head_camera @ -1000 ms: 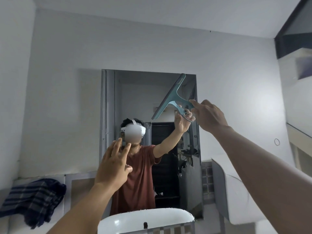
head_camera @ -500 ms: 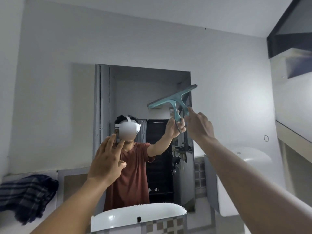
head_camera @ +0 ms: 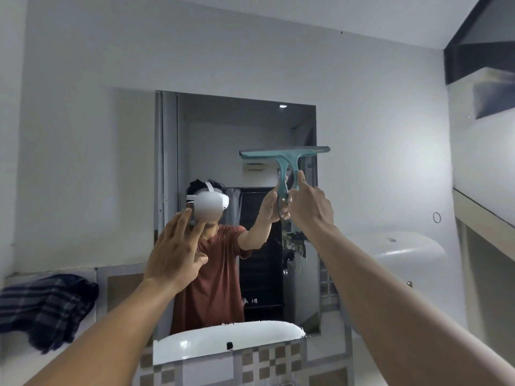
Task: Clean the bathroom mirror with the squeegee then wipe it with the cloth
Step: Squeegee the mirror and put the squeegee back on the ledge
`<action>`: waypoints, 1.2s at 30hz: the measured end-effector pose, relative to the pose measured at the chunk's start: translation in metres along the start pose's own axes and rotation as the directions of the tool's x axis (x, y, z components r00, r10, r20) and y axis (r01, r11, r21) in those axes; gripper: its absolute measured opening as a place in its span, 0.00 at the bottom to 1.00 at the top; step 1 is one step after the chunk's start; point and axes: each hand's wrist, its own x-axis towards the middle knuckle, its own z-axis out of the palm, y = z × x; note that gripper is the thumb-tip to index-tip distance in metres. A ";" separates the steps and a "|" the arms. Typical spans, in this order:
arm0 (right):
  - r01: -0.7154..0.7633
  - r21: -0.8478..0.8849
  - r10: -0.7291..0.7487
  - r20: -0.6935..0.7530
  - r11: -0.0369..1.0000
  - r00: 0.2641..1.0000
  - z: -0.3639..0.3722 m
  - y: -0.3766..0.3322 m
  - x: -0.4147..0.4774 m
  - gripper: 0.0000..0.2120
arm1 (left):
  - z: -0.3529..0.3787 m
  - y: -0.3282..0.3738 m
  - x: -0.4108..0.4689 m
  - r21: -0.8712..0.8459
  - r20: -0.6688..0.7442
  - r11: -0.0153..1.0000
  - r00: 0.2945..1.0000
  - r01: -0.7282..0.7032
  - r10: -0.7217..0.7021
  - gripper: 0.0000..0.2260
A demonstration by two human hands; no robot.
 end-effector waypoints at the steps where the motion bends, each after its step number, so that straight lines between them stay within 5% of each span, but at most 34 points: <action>1: -0.014 0.016 0.014 0.005 1.000 1.000 0.001 -0.003 -0.002 0.30 | 0.000 0.000 0.000 0.002 0.004 1.000 1.000 -0.001 0.001 0.45; 24: -0.215 0.497 0.139 0.186 0.840 0.973 0.043 -0.061 -0.070 0.31 | 0.009 -0.013 -0.050 0.086 0.121 0.996 0.993 0.003 -0.013 0.44; 36: -0.186 0.564 0.116 0.157 0.804 0.981 0.093 -0.120 -0.091 0.34 | 0.014 -0.026 -0.059 0.103 0.101 0.993 0.994 -0.056 0.046 0.43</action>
